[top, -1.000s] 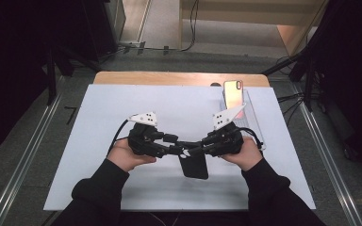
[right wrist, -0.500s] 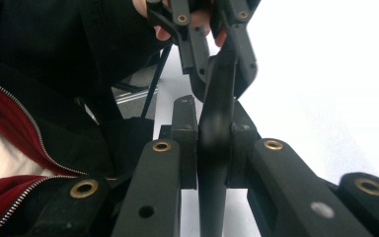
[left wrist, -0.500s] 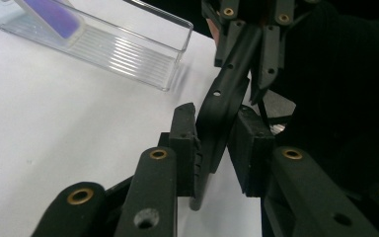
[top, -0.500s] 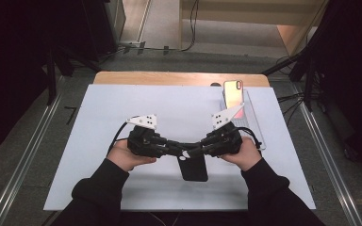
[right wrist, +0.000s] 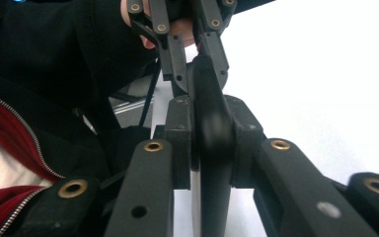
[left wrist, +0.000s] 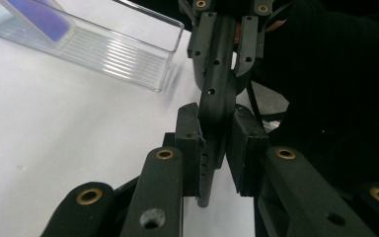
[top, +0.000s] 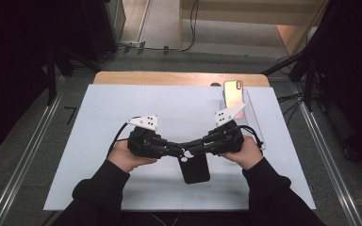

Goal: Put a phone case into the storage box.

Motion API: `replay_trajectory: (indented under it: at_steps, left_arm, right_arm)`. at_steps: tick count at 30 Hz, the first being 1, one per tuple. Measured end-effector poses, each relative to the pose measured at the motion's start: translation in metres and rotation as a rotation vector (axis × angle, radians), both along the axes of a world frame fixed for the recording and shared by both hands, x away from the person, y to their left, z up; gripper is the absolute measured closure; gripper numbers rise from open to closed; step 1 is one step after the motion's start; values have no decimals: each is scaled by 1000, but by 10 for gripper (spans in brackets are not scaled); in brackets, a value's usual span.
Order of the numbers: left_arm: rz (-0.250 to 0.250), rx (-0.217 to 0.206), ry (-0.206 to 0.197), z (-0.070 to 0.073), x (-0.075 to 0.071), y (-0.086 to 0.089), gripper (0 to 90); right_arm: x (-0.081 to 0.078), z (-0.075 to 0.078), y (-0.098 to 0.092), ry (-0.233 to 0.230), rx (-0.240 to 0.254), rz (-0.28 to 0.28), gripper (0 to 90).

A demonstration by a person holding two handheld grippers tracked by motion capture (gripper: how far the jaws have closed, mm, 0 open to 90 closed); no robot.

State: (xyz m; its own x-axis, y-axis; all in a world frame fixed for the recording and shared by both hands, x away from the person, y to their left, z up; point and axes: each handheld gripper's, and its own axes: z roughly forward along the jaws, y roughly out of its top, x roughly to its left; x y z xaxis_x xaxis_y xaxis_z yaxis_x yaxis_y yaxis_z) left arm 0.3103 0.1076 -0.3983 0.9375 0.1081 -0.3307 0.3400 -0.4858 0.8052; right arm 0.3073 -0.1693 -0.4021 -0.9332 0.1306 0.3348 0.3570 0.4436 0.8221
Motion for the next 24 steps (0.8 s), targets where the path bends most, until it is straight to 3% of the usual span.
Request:
replay_trajectory:
  at_steps: [6, 9, 12, 18, 22, 23, 24]
  left_arm:
    - [36, 10, 34, 5, 3, 5, 779]
    - [51, 13, 30, 6, 3, 8, 779]
    - [98, 23, 47, 9, 5, 12, 778]
    - [201, 49, 71, 15, 9, 21, 778]
    - [255, 72, 61, 20, 8, 23, 777]
    - [268, 79, 58, 21, 7, 23, 777]
    - [280, 89, 54, 23, 7, 23, 777]
  right_arm:
    - [1, -1, -1, 26, 0, -29, 577]
    - [0, 1, -6, -7, 34, -66, 470]
    - [-1, 3, -10, -39, 50, -123, 371]
    - [-3, -2, -9, -32, 44, -192, 204]
    - [-7, -7, -1, -44, 27, -247, 77]
    - [-8, -7, 1, -46, 31, -263, 1]
    - [-9, -7, 4, -39, 46, -266, 0]
